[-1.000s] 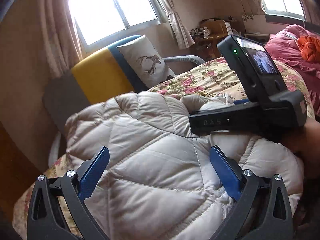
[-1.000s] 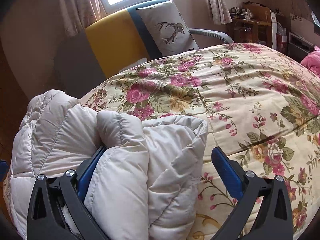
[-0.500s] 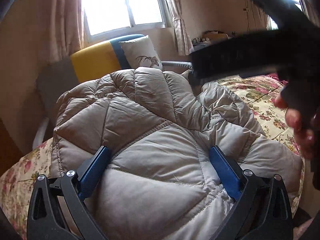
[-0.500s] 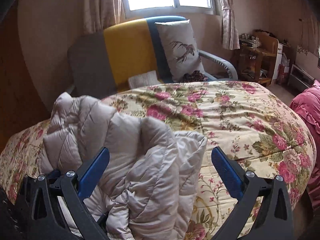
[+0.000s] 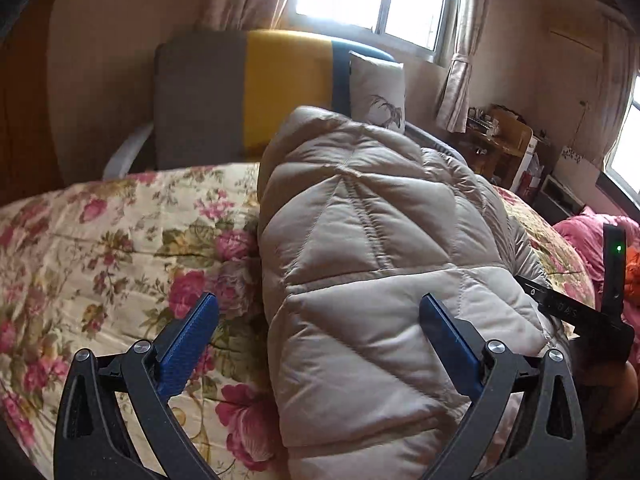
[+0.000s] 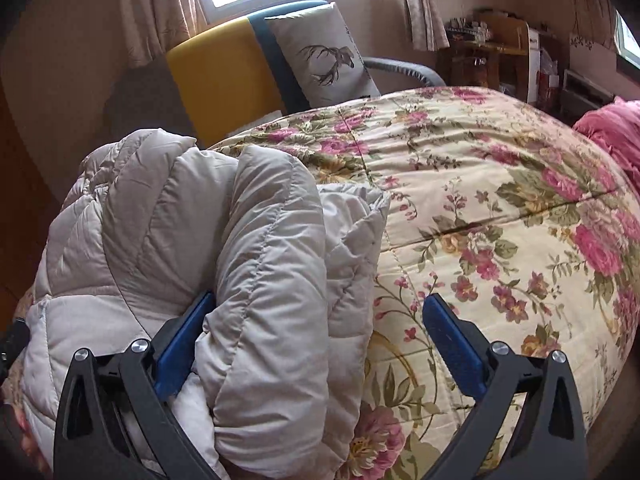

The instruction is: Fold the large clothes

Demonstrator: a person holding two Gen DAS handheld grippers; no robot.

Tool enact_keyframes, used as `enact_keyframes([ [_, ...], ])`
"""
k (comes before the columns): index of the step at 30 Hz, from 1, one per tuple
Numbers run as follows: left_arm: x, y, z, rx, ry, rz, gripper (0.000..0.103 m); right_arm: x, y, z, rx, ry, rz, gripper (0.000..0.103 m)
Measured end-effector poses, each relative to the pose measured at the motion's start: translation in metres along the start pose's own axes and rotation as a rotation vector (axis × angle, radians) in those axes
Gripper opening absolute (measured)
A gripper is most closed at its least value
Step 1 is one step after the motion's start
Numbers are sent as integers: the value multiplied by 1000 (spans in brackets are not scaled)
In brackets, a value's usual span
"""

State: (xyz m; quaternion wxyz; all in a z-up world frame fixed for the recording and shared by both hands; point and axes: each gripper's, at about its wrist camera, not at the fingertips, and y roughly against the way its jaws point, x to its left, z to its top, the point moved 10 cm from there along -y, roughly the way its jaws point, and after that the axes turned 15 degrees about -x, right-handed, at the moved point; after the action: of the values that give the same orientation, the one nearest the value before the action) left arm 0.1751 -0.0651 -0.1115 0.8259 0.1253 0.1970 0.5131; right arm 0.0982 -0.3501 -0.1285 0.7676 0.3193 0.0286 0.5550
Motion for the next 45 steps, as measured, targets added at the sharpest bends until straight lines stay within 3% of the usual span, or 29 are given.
enact_keyframes([
  [4,-1,-6,-18,110,113,-135,99,-2,5,-11,124,-167,84,101],
  [10,-7,-9,-41,197,266,-238,99,1,6,-29,261,-347,194,101],
  [16,-15,-8,-44,239,258,-272,99,11,-9,-35,299,-357,316,101],
  [24,-12,-20,-50,298,258,-327,100,25,-27,-32,448,-346,468,101],
  [27,-16,-27,-52,317,264,-315,100,34,-38,-27,434,-332,481,101],
  [32,-28,-23,-53,275,216,-272,100,45,-45,-20,322,-323,511,101],
  [38,-41,-3,-44,168,112,-246,78,58,-32,-12,249,-295,565,86],
  [45,-40,19,-28,85,38,-211,68,90,1,-6,173,-244,599,86],
])
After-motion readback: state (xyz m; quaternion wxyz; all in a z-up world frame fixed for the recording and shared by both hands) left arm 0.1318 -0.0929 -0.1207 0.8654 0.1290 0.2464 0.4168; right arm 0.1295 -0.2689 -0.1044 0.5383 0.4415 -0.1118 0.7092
